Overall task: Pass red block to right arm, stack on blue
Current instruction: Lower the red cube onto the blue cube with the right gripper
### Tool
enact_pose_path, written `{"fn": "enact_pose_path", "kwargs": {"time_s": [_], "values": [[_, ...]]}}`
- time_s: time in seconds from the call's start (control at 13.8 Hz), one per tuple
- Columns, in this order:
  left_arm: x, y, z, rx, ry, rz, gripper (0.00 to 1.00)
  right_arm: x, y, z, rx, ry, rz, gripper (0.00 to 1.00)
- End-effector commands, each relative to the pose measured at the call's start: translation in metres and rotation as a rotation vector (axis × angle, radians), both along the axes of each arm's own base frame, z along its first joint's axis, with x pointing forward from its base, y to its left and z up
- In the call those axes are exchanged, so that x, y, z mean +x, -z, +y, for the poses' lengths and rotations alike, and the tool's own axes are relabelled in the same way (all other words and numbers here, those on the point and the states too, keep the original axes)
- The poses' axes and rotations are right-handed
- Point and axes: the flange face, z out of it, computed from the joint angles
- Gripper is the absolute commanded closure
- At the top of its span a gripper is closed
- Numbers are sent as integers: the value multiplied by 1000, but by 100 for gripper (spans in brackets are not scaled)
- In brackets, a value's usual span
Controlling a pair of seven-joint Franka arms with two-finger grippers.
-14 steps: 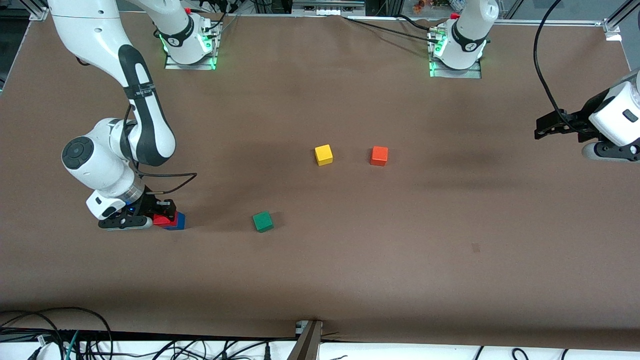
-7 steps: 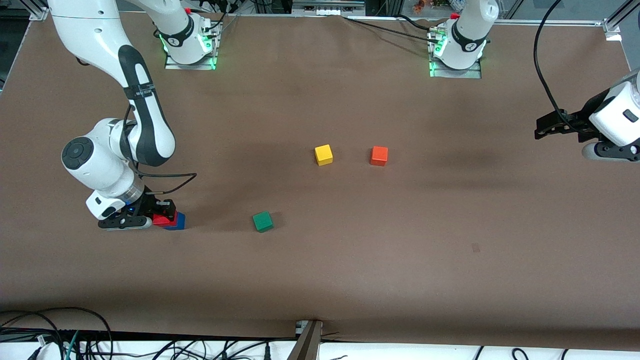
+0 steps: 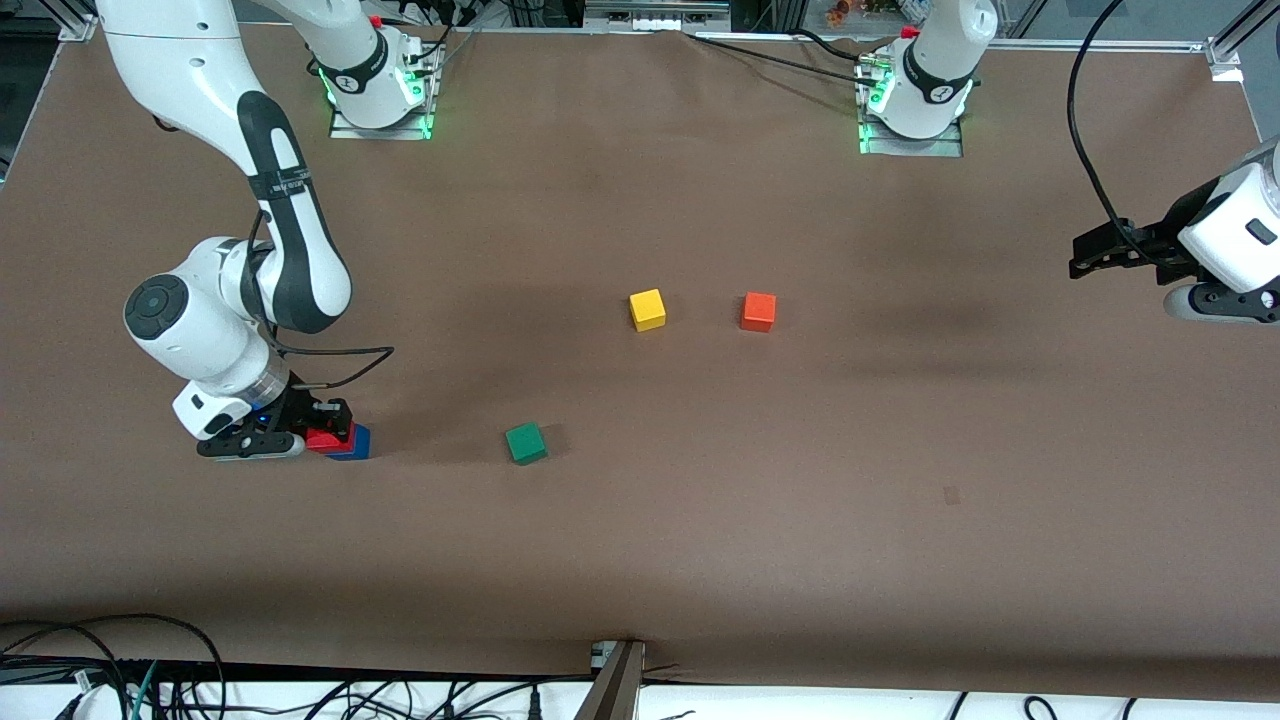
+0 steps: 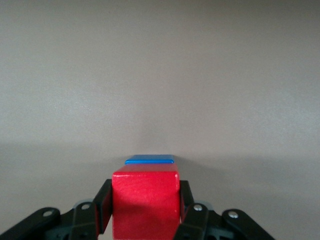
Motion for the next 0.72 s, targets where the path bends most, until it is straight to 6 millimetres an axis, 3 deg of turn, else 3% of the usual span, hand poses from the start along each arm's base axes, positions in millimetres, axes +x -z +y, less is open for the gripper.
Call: {"fn": "enact_pose_path", "kwargs": {"time_s": [0.0,0.14,0.29,0.36,0.51,0.58,0.65], "values": [[4,-5,-3,-15,-11,-5,0,1,2,1,5,2,-6,100],[4,-5,-4,-15,-9,-5,0,1,2,1,5,2,-6,96],[4,-5,-5,-15,-8,-5,0,1,2,1,5,2,-6,85],[4,-5,-5,-15,-8,-5,0,1,2,1,5,2,-6,72],[4,-5,-4,-14,-9,-5,0,1,1,-1,7,9,-7,17],[4,-5,-3,-14,-9,-5,0,1,1,-1,8,9,-6,0],[4,-5,-2,-15,-12,-5,0,2,-1,-1,8,7,-9,0]]}}
